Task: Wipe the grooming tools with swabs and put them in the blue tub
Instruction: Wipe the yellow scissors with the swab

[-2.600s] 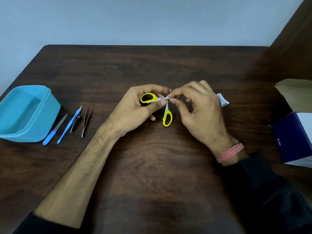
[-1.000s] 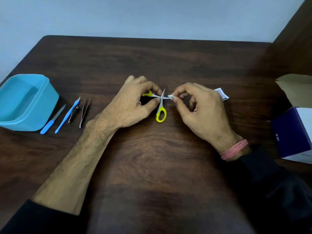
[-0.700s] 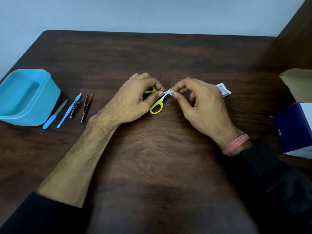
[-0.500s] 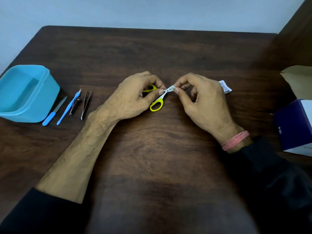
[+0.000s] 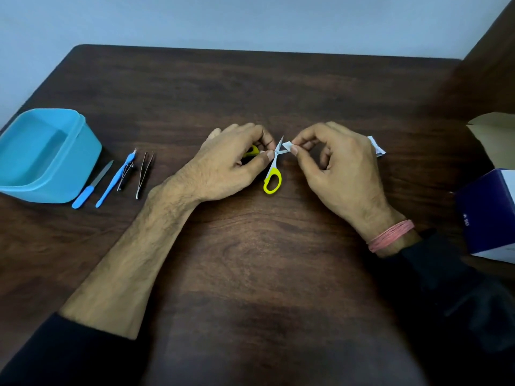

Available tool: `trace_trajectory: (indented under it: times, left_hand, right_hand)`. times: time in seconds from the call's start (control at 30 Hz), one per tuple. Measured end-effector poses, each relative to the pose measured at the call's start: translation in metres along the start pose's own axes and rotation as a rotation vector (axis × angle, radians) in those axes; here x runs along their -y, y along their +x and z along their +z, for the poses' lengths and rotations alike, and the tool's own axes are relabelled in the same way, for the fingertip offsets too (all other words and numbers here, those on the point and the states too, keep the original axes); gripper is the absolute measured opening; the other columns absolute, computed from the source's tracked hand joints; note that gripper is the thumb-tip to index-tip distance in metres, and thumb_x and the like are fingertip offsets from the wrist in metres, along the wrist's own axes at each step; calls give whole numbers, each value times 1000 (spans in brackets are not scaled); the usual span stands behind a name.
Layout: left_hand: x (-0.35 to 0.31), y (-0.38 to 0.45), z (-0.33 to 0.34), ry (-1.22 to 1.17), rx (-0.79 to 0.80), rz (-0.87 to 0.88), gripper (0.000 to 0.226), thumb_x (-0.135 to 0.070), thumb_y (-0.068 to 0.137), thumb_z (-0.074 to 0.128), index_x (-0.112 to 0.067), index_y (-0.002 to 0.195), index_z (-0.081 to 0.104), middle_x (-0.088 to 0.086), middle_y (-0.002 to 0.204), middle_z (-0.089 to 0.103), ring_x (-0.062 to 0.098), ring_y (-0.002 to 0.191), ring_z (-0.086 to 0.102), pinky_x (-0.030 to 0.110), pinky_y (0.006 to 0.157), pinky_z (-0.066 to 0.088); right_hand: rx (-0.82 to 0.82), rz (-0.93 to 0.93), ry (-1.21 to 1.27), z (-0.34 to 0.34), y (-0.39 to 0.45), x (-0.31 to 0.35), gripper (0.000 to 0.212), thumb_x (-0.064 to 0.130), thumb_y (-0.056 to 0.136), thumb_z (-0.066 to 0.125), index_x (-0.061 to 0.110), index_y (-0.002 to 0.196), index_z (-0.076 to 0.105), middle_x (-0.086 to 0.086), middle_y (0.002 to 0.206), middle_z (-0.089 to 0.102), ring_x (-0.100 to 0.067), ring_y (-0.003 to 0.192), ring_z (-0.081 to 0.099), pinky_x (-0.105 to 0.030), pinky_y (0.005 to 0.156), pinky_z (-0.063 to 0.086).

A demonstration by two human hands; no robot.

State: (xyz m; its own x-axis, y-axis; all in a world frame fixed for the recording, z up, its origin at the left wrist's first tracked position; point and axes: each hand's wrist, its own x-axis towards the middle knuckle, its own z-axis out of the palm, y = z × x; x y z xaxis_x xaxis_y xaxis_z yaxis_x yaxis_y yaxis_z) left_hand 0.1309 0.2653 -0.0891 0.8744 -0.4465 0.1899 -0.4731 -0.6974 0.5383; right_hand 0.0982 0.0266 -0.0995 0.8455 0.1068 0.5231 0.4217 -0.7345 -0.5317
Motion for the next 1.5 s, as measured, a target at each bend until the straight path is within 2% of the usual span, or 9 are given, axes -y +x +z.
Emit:
trace_trajectory:
  times: [0.27,0.37,0.47,0.57,0.77,1.07,1.23,1.37,1.5]
  left_hand:
    - [-1,-1,1,6,7,43,24,-54,103,57,-35,113,68,-16,105,67,6,98,52,44,101,37]
    - [-3,-1,3,5,14,75,24,-54,103,58,-34,112,69,-13,108,68,11,103,57,44,98,37]
    - [-2,0,4,-36,-5,90,18,-52,103,61,-35,106,67,-14,103,65,10,97,57,44,94,41]
    - [1,0,4,-69,-15,110,10,-52,103,63,-42,103,64,-14,102,65,11,94,59,49,88,50]
    - [6,1,2,-92,-37,102,15,-43,104,63,-30,106,70,-14,103,64,16,97,63,60,92,54]
    - [6,2,1,-76,-1,100,4,-41,102,67,-37,102,68,-14,102,69,15,101,63,59,98,52]
    - [6,2,0,-79,5,113,4,-44,101,66,-42,99,64,-16,100,67,13,97,60,52,95,52]
    - [7,1,0,-96,0,105,8,-46,100,66,-39,97,65,-14,99,67,14,97,59,49,94,51]
    - [6,2,-2,-94,12,95,8,-42,100,66,-35,98,68,-14,100,69,14,100,62,53,97,52]
  right_hand:
    - [-11,-26,3,-2,0,5,3,24,100,78,22,102,77,15,95,67,5,65,51,-22,67,41]
    - [39,-63,-20,0,0,6,5,20,99,76,21,104,78,16,95,64,8,71,47,-20,72,38]
    - [54,-106,-60,3,0,7,6,19,101,75,20,105,79,9,96,68,-1,80,38,-21,77,36]
    - [89,-164,-63,2,-1,7,8,21,105,73,20,107,80,6,98,69,-7,89,43,-23,79,38]
    - [101,-204,-79,-1,-4,7,8,23,104,75,22,107,83,7,99,69,-14,92,49,-28,79,42]
    - [88,-169,-73,0,-8,11,10,29,102,76,22,102,82,7,95,69,-5,85,42,-24,76,40]
    - [124,-217,-62,-6,-8,10,13,31,106,75,23,109,85,8,99,73,-5,85,45,-33,74,50]
    - [196,-275,-33,-9,-7,6,14,24,108,71,21,112,84,3,104,74,-19,91,67,-46,79,58]
    - [207,-266,-12,-11,0,7,17,22,109,68,21,116,83,4,108,73,-15,93,69,-41,78,58]
